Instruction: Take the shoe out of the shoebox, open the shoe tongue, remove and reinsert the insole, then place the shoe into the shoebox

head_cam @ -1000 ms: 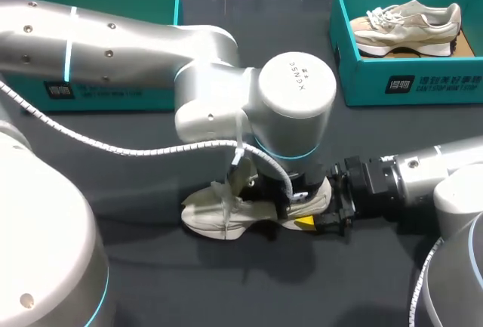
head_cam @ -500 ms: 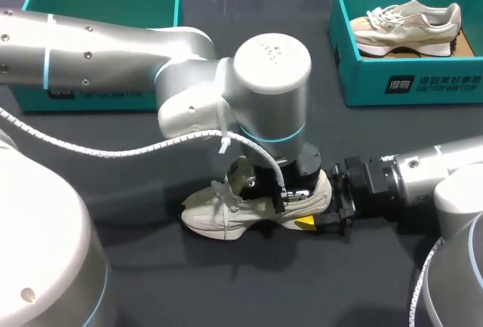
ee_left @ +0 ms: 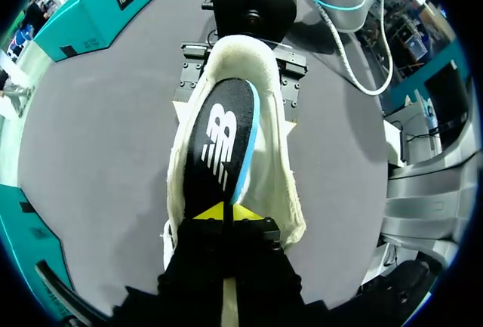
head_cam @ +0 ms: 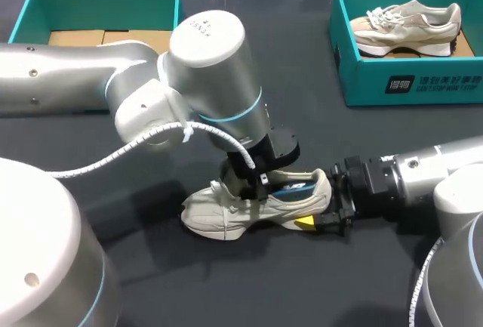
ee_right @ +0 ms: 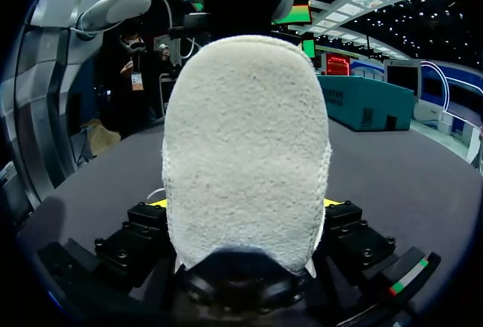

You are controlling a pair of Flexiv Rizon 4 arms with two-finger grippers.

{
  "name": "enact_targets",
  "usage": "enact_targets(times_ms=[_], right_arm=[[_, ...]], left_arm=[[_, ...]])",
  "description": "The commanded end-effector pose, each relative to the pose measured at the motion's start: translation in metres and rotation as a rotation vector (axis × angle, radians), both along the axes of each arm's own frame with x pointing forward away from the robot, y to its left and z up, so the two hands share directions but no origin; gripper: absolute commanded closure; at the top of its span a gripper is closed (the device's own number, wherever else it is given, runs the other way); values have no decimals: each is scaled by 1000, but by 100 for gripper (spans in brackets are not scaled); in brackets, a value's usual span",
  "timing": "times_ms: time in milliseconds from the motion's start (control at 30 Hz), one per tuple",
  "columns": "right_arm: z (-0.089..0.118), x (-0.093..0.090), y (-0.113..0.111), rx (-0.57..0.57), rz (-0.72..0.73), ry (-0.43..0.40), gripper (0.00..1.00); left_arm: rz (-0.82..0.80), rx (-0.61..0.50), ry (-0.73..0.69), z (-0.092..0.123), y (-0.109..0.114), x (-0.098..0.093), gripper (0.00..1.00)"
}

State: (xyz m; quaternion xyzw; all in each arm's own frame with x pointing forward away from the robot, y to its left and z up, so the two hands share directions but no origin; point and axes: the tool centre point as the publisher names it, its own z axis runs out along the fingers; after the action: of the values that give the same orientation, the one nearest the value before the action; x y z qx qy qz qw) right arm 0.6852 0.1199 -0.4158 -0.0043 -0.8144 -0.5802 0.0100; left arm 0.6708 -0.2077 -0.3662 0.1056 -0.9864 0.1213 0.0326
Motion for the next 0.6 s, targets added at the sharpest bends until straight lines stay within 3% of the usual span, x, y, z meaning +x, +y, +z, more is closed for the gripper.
enact_targets(times_ms=[33, 333, 600], right_arm=[[0, -1, 0, -4, -1, 0, 100], [0, -1, 0, -4, -1, 0, 100], [0, -1, 0, -4, -1, 0, 100]], left_arm=[[13, -76, -15, 4, 9, -1, 100], [32, -157, -8, 13, 12, -11, 100], [64, -174, -38, 22, 12, -2, 100]])
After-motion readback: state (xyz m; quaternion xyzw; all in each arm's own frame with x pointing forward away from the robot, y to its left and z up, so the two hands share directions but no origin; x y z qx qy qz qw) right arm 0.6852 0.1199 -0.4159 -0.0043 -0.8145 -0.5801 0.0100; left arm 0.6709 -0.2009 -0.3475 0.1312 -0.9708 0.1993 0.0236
